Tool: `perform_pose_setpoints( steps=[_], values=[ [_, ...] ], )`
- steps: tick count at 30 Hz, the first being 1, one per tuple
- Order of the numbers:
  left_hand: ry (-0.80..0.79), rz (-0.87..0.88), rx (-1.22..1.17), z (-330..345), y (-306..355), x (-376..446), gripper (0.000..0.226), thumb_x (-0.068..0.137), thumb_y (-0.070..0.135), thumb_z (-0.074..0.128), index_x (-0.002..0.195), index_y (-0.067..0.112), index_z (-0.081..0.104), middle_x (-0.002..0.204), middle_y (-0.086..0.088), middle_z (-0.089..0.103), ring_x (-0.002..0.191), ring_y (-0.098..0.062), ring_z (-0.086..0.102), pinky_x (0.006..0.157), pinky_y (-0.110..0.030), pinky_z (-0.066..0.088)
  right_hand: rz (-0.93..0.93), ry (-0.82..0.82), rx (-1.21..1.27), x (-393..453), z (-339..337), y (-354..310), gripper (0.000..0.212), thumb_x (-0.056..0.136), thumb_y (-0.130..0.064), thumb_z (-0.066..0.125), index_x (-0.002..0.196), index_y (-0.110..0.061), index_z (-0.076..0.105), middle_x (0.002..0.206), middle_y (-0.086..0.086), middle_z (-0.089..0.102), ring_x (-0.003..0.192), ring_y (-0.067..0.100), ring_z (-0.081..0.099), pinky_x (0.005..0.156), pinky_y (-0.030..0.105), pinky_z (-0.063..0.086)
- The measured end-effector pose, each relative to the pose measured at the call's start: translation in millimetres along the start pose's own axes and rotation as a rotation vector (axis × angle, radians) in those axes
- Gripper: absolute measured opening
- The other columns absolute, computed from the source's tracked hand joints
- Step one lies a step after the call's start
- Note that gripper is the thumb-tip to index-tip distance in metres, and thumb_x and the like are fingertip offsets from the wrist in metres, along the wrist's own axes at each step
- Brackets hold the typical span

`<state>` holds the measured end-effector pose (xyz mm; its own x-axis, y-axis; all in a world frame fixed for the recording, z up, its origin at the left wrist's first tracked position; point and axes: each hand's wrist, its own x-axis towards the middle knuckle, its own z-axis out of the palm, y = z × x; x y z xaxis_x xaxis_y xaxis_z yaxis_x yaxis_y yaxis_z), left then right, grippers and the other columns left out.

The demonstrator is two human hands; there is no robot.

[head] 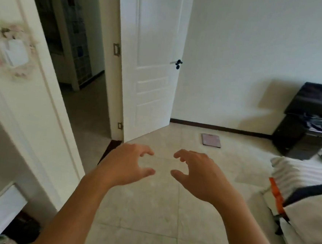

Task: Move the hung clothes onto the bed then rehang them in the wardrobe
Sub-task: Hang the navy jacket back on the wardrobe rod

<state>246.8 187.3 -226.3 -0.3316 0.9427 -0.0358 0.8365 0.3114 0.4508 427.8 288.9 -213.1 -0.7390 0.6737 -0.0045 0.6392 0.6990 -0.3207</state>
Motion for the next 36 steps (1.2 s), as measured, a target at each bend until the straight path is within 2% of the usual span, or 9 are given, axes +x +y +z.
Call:
perform_pose_setpoints(
  steps=[7, 12, 20, 24, 28, 31, 34, 36],
  values=[
    [-0.116, 0.22, 0.082, 69, 115, 61, 0.064, 0.078, 0.056, 0.073, 0.136, 0.041, 0.05, 0.136, 0.013, 0.056, 0.121, -0.008, 0.053, 0.102, -0.034, 0.045, 0.222, 0.033, 0.031, -57, -24, 118, 0.049, 0.094, -0.045, 0.059, 0.139, -0.03, 0.046, 0.135, -0.008, 0.057, 0.118, 0.013, 0.056, 0.101, 0.031, 0.046],
    [-0.193, 0.382, 0.093, 111, 177, 97, 0.077, 0.077, 0.053, 0.074, 0.145, 0.041, 0.038, 0.147, 0.015, 0.045, 0.129, -0.008, 0.048, 0.106, -0.032, 0.042, 0.388, 0.083, 0.05, -91, -34, 184, 0.051, 0.093, -0.046, 0.059, 0.14, -0.031, 0.045, 0.133, -0.009, 0.057, 0.115, 0.012, 0.057, 0.094, 0.027, 0.046],
    [-0.327, 0.593, 0.132, 173, 260, 169, 0.071, 0.076, 0.059, 0.072, 0.139, 0.04, 0.045, 0.143, 0.016, 0.05, 0.127, -0.008, 0.05, 0.106, -0.037, 0.043, 0.632, 0.162, 0.073, -121, -52, 274, 0.057, 0.091, -0.048, 0.061, 0.143, -0.031, 0.044, 0.141, -0.012, 0.052, 0.126, 0.01, 0.05, 0.104, 0.029, 0.041],
    [-0.388, 0.705, 0.145, 198, 300, 212, 0.07, 0.076, 0.057, 0.073, 0.139, 0.039, 0.047, 0.141, 0.016, 0.052, 0.126, -0.008, 0.051, 0.105, -0.033, 0.043, 0.759, 0.206, 0.055, -123, -64, 317, 0.058, 0.092, -0.048, 0.06, 0.144, -0.031, 0.042, 0.142, -0.011, 0.051, 0.125, 0.012, 0.051, 0.102, 0.028, 0.041],
    [-0.426, 0.818, 0.157, 216, 341, 254, 0.07, 0.078, 0.057, 0.071, 0.14, 0.038, 0.046, 0.141, 0.015, 0.053, 0.127, -0.009, 0.051, 0.106, -0.032, 0.042, 0.881, 0.229, 0.03, -121, -79, 354, 0.048, 0.091, -0.048, 0.059, 0.135, -0.031, 0.049, 0.13, -0.01, 0.057, 0.114, 0.011, 0.053, 0.09, 0.025, 0.042],
    [-0.456, 0.892, 0.188, 232, 372, 286, 0.07, 0.078, 0.058, 0.071, 0.141, 0.038, 0.045, 0.14, 0.014, 0.054, 0.127, -0.01, 0.052, 0.105, -0.032, 0.042, 0.979, 0.259, 0.036, -120, -88, 379, 0.046, 0.091, -0.048, 0.059, 0.133, -0.031, 0.051, 0.131, -0.012, 0.056, 0.114, 0.012, 0.053, 0.086, 0.024, 0.04],
    [-0.493, 0.956, 0.185, 247, 404, 309, 0.07, 0.079, 0.057, 0.071, 0.141, 0.037, 0.045, 0.14, 0.012, 0.054, 0.127, -0.011, 0.052, 0.105, -0.033, 0.041, 1.078, 0.27, 0.036, -128, -94, 403, 0.049, 0.091, -0.045, 0.059, 0.136, -0.029, 0.05, 0.132, -0.01, 0.055, 0.118, 0.014, 0.052, 0.087, 0.024, 0.04],
    [-0.525, 0.985, 0.189, 259, 425, 319, 0.069, 0.08, 0.055, 0.071, 0.141, 0.036, 0.045, 0.14, 0.011, 0.054, 0.127, -0.01, 0.051, 0.103, -0.032, 0.041, 1.138, 0.269, 0.035, -135, -97, 420, 0.044, 0.09, -0.044, 0.058, 0.13, -0.027, 0.052, 0.126, -0.007, 0.058, 0.109, 0.014, 0.055, 0.088, 0.027, 0.046]
  ],
)
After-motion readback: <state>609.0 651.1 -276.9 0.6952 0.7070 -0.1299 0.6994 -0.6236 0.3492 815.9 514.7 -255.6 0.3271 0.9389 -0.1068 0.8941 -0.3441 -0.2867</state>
